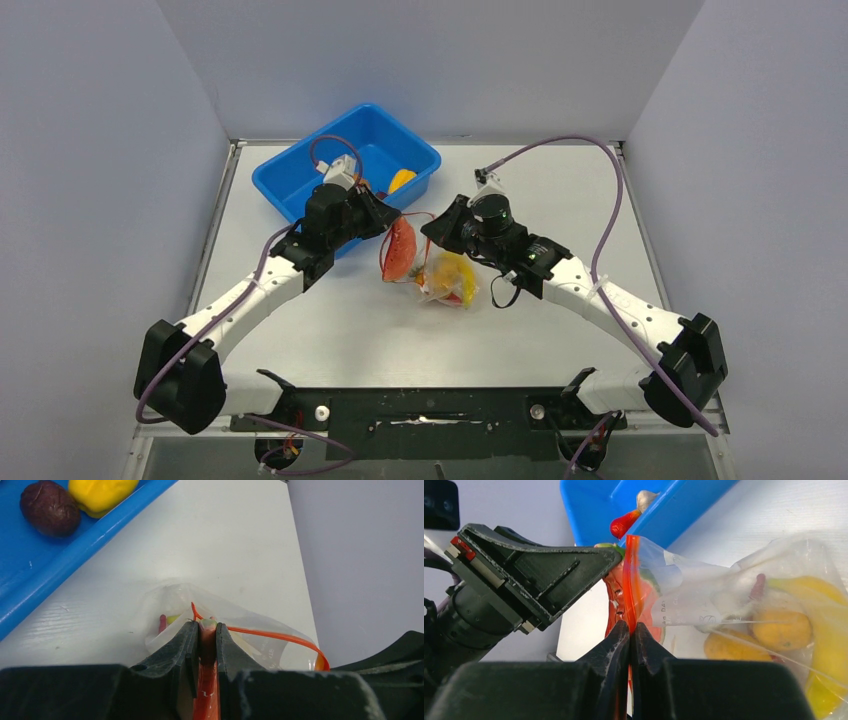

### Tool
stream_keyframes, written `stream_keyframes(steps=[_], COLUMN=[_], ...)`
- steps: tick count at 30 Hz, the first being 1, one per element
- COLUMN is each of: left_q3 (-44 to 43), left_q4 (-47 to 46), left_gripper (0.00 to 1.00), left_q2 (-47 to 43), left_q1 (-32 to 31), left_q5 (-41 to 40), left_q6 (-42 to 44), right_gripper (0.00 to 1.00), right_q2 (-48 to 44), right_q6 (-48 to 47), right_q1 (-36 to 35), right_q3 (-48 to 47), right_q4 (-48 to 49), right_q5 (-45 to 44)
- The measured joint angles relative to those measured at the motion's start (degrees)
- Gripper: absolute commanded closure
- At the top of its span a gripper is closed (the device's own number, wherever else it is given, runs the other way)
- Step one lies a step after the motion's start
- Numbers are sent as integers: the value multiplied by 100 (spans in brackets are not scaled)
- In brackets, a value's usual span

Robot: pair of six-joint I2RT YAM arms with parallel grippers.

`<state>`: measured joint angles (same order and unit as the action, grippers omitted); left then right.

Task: Place the food in the zip-top bag and seal the zipper
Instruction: Place the fake fruit in the zipper food storage bag.

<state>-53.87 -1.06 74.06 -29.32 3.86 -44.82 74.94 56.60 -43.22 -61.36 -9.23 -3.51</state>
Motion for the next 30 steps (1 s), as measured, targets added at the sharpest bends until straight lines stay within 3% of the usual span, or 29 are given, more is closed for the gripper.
stream_keyframes(steps=[11, 20, 30], left_q3=[26, 960, 1097], left_q4=[-295, -1290, -1899], left_gripper=[100, 100, 100], left_q2=[146, -400, -409], left_q1=[-149, -640, -911], left_q5=[-315, -1399, -2164], left_q6=[-463, -756, -876], right_gripper=[100, 100, 100], right_q2=[-7, -9, -22], right_q6=[-15, 170, 391], right_q1=[0, 0, 7], right_q3=[142, 142, 142], right_q4=[138, 251, 337], right_q5=[90, 72, 26])
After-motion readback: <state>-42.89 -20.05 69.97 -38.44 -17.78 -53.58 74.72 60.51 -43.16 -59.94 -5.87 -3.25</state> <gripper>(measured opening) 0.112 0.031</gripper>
